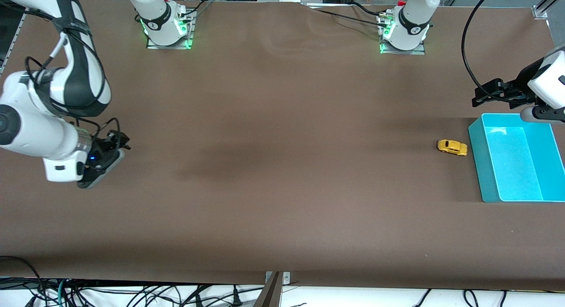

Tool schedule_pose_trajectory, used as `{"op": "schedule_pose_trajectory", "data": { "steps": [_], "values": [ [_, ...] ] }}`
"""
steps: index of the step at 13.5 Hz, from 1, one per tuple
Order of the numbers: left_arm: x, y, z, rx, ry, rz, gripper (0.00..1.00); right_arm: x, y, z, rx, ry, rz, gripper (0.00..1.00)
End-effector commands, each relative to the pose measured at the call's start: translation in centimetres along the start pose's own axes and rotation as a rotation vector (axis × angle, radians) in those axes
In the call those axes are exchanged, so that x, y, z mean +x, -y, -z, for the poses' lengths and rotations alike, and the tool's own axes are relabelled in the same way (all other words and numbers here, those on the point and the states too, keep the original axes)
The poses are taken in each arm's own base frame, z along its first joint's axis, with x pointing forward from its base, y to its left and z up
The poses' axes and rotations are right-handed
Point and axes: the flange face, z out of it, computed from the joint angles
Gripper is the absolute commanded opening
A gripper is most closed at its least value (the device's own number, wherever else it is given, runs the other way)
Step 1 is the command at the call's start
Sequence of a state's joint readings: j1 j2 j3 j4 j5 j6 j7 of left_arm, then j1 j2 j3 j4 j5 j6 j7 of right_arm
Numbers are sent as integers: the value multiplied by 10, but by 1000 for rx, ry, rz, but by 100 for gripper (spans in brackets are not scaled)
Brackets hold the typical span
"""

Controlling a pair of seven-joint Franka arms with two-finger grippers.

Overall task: Wind and store yellow beetle car
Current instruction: 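Return the right arm to rest while the left gripper reaches the car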

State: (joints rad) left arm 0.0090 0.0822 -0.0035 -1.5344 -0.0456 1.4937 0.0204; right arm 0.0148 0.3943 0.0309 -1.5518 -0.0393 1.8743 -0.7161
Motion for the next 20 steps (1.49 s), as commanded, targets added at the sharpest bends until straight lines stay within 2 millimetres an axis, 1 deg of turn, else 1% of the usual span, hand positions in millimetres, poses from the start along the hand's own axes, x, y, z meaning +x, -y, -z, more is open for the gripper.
{"op": "schedule_pose_trajectory", "data": {
  "steps": [1, 2, 3, 4, 5, 6, 7, 9, 11, 12, 13, 14, 15, 17, 18, 19, 20],
  "values": [
    [9, -4, -1, -7, -2, -19, 100, -17, 1, 48, 0, 7, -79, 100],
    [8, -9, -3, -6, 2, -24, 100, -23, 7, 59, 27, 30, -97, 100],
    [9, -12, -7, -4, 7, -28, 100, -27, 5, 65, 23, 32, -162, 100],
    [11, -21, -14, 1, 18, -47, 100, -32, -1, 75, 19, 26, -232, 100],
    [15, -24, -25, 3, 36, -58, 100, -35, -1, 91, 7, 13, -258, 100],
    [17, -35, -36, 10, 57, -97, 100, -40, 6, 105, -5, -4, -277, 100],
    [17, -42, -46, 12, 70, -151, 100, -42, 13, 112, -9, -7, -356, 100],
    [21, -41, -62, 12, 68, -315, 100, -61, 34, 126, -6, -15, -520, 100],
    [23, -38, -85, 2, 77, -525, 100, -81, 53, 128, 2, -10, -665, 100],
    [24, -33, -100, -5, 84, -635, 100, -95, 60, 131, 20, -12, -728, 100],
    [24, -29, -115, -11, 86, -732, 100, -108, 58, 134, 31, -20, -802, 100],
    [23, -25, -128, -18, 94, -799, 100, -118, 50, 138, 32, -24, -884, 100],
    [22, -18, -141, -29, 108, -847, 100, -127, 41, 139, 33, -27, -921, 100],
    [19, -15, -165, -32, 113, -974, 100, -140, 29, 150, 22, -60, -957, 100],
    [18, -11, -177, 16, 124, -1058, 100, -144, 22, 153, 36, -68, -971, 100],
    [17, -11, -188, 78, 139, -1158, 100, -145, 24, 159, 51, -77, -973, 100],
    [14, -9, -201, 102, 141, -1217, 100, -144, 27, 161, 58, -61, -967, 100]
  ]
}}
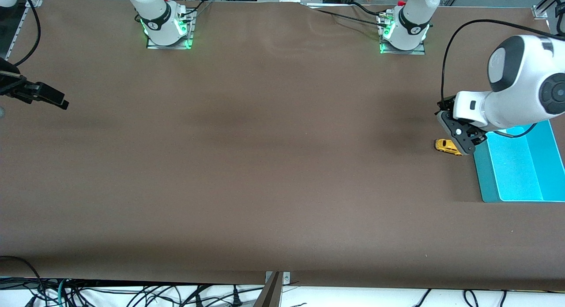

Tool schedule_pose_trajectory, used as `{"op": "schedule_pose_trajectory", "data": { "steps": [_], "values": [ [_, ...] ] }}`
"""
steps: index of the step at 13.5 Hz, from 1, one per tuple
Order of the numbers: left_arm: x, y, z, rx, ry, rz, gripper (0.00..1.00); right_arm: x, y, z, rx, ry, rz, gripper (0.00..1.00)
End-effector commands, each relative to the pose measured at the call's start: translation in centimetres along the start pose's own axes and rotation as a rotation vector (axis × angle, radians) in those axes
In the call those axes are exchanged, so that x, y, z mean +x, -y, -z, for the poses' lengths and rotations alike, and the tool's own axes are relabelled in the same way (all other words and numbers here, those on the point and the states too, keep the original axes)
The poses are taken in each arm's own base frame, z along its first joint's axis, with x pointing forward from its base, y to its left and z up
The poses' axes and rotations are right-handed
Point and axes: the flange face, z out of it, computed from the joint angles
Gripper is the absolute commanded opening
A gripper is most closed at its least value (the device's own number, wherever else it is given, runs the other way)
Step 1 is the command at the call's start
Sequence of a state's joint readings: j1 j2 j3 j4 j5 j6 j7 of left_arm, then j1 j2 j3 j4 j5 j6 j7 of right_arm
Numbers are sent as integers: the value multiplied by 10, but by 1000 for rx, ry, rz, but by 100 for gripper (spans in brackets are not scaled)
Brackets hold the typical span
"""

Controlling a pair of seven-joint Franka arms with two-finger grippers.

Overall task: Wind and store yellow beetle car
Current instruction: 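Lower the open left gripper over the yellow car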

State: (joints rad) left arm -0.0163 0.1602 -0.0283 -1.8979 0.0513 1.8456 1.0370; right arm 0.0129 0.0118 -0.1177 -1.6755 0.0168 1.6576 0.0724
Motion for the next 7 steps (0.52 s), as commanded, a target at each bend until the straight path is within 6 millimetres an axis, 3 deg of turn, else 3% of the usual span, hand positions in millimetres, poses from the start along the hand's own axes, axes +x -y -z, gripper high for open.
{"op": "schedule_pose_trajectory", "data": {
  "steps": [1, 4, 7],
  "values": [
    [-9, -10, -30, 66, 28, -176, 100, -7, 10, 17, 25, 7, -7, 100],
    [-21, -12, -69, 120, -3, -276, 100, -8, 23, 16, 22, 10, 13, 100],
    [-30, -13, -100, 184, -24, -415, 100, -5, 18, 15, 10, 3, 7, 100]
  ]
}}
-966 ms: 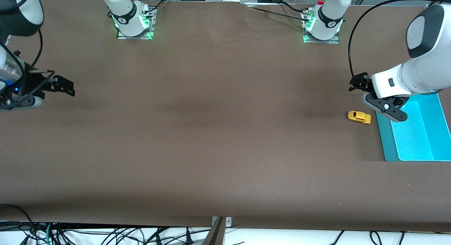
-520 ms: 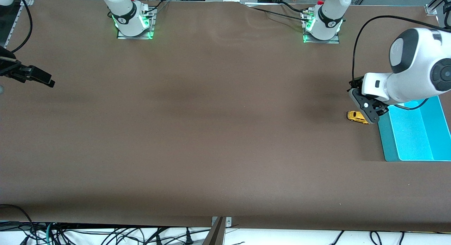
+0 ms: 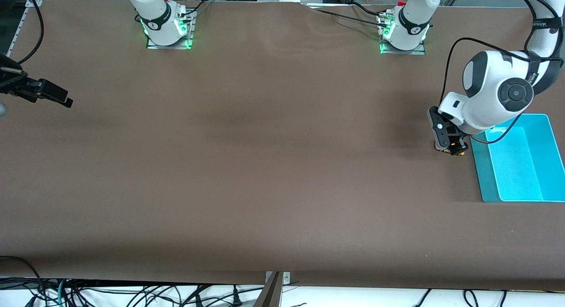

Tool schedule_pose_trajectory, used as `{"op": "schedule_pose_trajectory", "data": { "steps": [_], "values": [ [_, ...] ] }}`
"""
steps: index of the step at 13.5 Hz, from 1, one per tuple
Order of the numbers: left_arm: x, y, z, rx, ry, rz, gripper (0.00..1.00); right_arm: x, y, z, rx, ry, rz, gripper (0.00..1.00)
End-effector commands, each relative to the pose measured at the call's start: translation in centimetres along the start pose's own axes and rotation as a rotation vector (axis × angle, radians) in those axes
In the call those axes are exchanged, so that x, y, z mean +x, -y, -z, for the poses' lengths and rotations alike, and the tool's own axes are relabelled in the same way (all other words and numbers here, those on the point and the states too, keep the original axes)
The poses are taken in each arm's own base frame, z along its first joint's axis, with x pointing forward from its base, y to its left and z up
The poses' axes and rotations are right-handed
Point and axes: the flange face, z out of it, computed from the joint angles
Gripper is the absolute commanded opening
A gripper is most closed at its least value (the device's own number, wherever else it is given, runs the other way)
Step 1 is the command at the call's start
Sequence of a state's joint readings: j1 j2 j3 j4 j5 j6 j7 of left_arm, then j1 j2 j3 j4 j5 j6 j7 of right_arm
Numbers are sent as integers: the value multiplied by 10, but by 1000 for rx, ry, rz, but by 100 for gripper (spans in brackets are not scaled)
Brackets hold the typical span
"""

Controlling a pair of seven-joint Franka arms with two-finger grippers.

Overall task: Wind and store yellow beetle car
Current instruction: 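Lower the open left gripper over the yellow car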

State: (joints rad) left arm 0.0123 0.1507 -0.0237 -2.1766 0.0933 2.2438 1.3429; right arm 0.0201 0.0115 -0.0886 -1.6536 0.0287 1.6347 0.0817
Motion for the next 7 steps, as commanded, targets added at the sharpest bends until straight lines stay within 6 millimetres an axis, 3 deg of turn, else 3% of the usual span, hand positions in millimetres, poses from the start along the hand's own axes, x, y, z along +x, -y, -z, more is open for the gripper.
{"op": "schedule_pose_trajectory", "data": {
  "steps": [1, 7],
  "values": [
    [-19, -14, -16, 83, -3, -147, 100, -1, -3, 6, -1, 2, -21, 100],
    [-74, -4, -66, 136, 4, -268, 100, -1, -1, 5, 5, 2, -18, 100]
  ]
}}
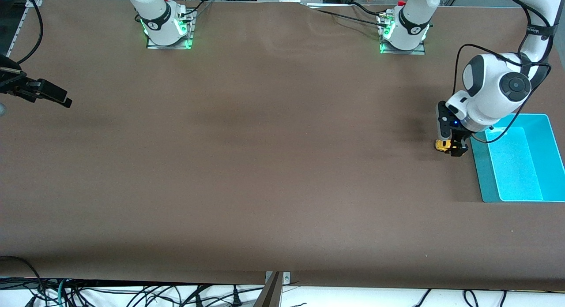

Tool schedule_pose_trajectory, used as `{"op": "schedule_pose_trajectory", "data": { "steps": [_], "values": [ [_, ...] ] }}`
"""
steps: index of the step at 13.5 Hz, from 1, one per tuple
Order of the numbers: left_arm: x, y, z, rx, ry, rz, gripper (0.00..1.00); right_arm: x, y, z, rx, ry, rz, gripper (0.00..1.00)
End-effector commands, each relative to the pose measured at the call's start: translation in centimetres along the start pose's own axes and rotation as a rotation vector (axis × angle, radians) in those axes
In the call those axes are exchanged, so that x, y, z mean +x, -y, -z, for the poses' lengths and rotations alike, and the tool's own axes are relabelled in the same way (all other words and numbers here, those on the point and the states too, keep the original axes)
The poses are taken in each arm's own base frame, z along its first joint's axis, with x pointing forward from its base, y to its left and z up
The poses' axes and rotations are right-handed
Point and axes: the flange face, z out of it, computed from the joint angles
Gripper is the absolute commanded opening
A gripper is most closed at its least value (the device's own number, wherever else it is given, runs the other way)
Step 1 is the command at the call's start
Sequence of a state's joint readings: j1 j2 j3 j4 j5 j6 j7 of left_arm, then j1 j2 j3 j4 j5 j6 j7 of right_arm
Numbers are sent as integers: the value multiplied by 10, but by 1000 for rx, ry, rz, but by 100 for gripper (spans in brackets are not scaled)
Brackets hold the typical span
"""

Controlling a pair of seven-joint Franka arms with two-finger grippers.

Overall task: Wind and store yellow beetle car
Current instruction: 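Lower the open left gripper over the yellow car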

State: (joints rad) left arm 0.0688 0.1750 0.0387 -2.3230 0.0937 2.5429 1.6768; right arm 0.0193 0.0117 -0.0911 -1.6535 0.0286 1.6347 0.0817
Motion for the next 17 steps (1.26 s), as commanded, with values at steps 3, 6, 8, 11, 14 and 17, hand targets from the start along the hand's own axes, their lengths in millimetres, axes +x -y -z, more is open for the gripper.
{"op": "schedule_pose_trajectory", "data": {
  "steps": [3, 6, 8, 11, 14, 17],
  "values": [
    [-29, -4, -36, 18, 16, -72, 100, -1, 1, 5, 8, 2, -15, 100],
    [-36, -9, -52, 40, 20, -103, 100, -1, 2, 5, 9, 3, -14, 100],
    [-35, -15, -59, 53, 21, -103, 100, -1, 1, 5, 10, 3, -15, 100],
    [-35, -26, -72, 58, 19, -98, 100, 1, -2, 2, 10, 9, -23, 100],
    [-35, -36, -78, 67, 18, -92, 100, 1, -3, 2, 10, 9, -23, 100],
    [-37, -39, -79, 76, 21, -89, 100, 1, -3, 2, 10, 7, -25, 100]
  ]
}}
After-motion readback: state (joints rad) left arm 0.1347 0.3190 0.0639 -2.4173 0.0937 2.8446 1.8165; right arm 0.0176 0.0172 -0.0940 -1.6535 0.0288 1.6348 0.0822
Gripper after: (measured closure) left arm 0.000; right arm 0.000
